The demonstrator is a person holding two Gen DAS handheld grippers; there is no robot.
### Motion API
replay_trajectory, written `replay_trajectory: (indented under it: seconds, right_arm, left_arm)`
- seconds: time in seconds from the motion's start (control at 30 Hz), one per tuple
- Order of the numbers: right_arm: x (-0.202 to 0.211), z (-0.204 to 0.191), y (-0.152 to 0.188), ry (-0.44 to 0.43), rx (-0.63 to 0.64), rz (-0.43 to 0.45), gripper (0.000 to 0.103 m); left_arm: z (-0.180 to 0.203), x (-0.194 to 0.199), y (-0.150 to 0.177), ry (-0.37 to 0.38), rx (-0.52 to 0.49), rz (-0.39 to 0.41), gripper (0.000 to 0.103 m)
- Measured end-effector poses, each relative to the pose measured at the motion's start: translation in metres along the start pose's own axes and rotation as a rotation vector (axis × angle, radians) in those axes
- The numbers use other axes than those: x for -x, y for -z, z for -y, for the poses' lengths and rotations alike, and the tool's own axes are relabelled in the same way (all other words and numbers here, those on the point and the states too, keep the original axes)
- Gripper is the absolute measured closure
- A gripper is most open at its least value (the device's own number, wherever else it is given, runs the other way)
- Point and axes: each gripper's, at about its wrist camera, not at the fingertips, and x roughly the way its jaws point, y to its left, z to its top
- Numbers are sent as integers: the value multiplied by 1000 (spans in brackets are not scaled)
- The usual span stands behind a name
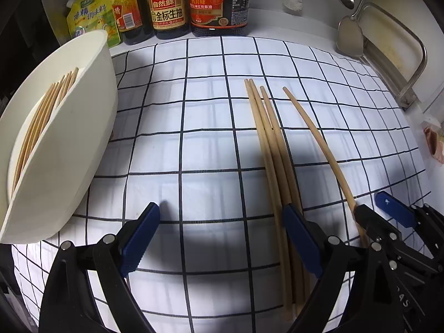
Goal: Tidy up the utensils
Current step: 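Grasp a chopstick with the left tool while the right tool grasps another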
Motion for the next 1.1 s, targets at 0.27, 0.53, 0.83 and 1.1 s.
replay_trajectory:
  seconds: [0.27,0.53,0.83,1.1]
  right_arm:
    - [-4,-6,0,9,30,2,64]
    - [-11,-16,-5,31,119,22,64]
    - [-12,-21,-9,-26,120,7,97]
    - [1,-15,-9,-75,23,2,97]
  left_arm:
    - [-3,-3,3,-21,4,-5,13]
    - [3,1,-1,-7,-17,13,38]
    - [15,6,-1,27,-75,4,96]
    - [6,19,-4,88,-60,-27,96]
